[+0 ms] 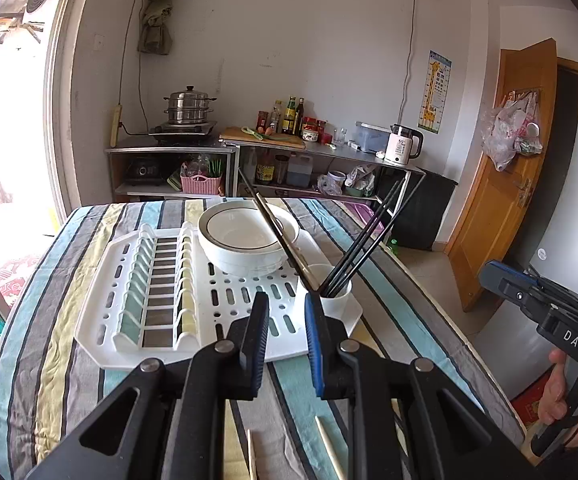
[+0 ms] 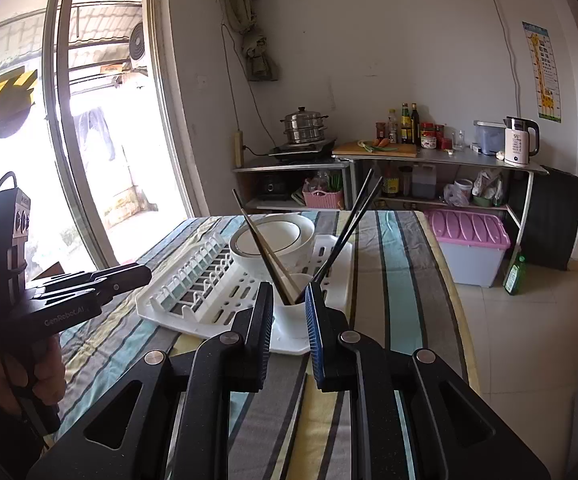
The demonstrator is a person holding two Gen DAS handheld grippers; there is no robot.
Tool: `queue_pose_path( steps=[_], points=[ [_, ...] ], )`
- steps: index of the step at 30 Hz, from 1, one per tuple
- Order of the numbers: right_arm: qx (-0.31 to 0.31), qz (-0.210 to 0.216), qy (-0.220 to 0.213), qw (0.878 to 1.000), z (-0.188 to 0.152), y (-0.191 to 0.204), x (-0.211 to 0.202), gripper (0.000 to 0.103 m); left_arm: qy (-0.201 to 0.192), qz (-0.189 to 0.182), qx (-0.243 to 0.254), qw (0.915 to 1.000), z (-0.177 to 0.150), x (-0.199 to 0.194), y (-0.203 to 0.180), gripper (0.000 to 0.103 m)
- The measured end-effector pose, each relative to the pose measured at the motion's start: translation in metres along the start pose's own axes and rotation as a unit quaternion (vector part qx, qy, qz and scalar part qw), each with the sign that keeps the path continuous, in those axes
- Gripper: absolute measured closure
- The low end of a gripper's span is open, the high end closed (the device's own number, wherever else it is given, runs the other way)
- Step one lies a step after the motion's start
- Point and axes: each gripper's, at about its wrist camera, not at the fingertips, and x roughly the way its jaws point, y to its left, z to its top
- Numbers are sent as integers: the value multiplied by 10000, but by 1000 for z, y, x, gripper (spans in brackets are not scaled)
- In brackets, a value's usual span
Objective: Organize utensils
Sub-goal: 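Move the left tool back to the wooden chopsticks while the right tool returns to the black chopsticks, then grasp a wooden chopstick with the left tool while the right tool grasps a black chopstick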
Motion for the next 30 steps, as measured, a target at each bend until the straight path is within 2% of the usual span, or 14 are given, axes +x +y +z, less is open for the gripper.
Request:
queue_pose_path(
  steps=[9,15,23,30],
  points=[
    [32,147,208,9997,-45,15,-26,86,146,187,107,9997,-59,-31,3,84],
    [148,219,378,9989,-70,17,-36,86,296,187,126,9993,-92,-47,6,84],
    [185,154,626,9977,-89,14,-33,86,498,279,34,9984,-119,-51,16,84],
    [236,133,816,9963,-93,8,-17,86,746,522,-70,9958,-125,-36,31,84]
  ],
)
